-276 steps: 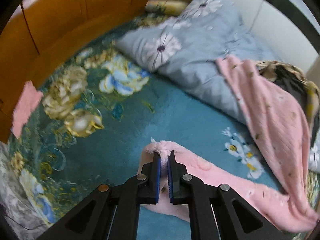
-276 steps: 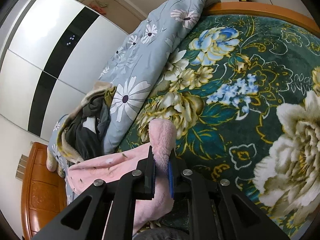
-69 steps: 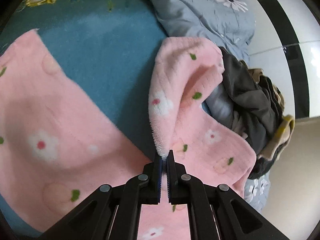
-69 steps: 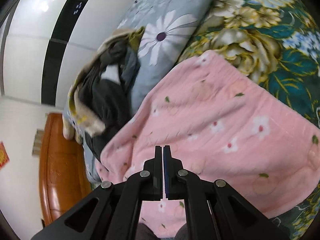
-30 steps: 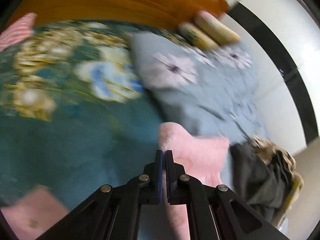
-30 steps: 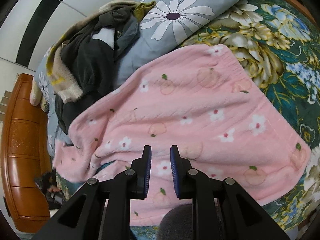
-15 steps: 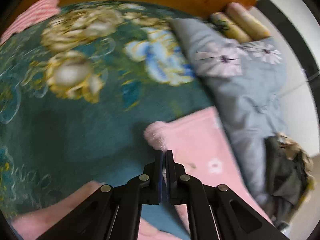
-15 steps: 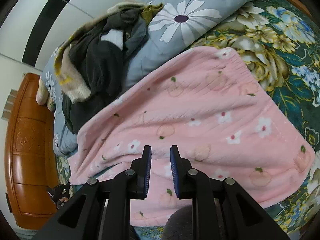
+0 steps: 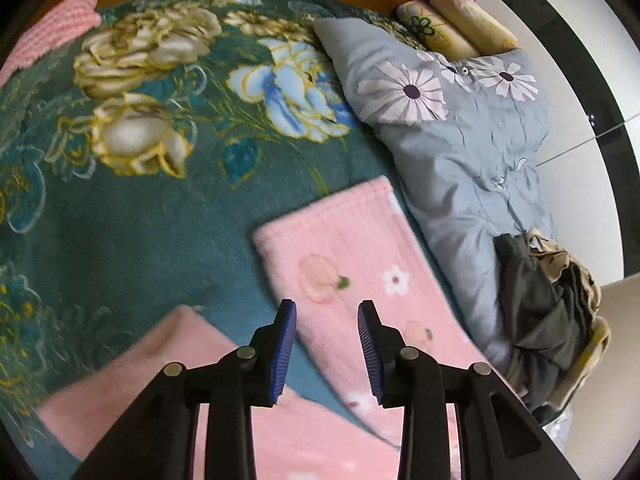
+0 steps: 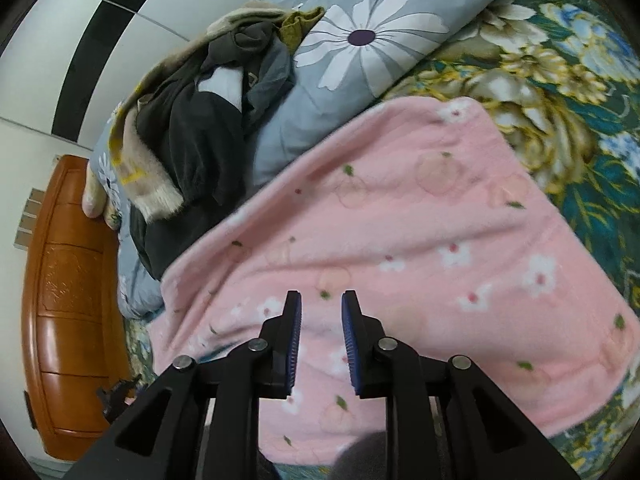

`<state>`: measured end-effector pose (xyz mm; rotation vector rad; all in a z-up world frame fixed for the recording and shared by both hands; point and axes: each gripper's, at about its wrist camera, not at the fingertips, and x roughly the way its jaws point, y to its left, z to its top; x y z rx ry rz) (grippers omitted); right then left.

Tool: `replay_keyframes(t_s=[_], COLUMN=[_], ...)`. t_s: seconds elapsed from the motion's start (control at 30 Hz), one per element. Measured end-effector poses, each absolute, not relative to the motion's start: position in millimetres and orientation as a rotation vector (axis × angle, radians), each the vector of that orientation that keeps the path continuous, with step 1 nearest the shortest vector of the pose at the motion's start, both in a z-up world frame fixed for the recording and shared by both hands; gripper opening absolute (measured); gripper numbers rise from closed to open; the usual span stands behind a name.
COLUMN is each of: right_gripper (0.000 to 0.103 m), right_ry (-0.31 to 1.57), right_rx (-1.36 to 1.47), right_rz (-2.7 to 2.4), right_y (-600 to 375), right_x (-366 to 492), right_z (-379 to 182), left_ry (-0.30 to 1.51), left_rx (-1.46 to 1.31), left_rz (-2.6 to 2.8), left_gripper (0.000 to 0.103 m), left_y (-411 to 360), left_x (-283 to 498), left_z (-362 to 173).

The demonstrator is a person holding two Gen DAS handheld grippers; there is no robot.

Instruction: Fold clothes

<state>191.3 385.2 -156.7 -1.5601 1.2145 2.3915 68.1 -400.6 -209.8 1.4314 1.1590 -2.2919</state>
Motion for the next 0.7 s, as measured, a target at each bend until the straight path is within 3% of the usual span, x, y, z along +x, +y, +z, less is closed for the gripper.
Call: replay_keyframes(t_s=[0.23, 0.37, 0.7], right_gripper=[0.034, 0.034, 0.034], right_ry=[1.445, 1.550, 1.521], right_rx=[-1.515, -1.502, -1.545], right_rz=[2.305, 2.215, 2.067], right_y=[380.9, 376.3, 375.8], right_x=[131.3, 96.1, 34.1], right_z=[-178.6, -196.6, -229.7], left_ry=[1.322, 1.196, 0.928], left_rx=[1.497, 1.560, 1.639], left_rz=[-2.187, -2.114, -1.944], left_gripper=[0.041, 0.042, 0.042], left_y=[-367.5, -348.3, -321.7], left_x=[0.1, -41.4, -108.1], left_z=[-209.8, -220.0, -258.3])
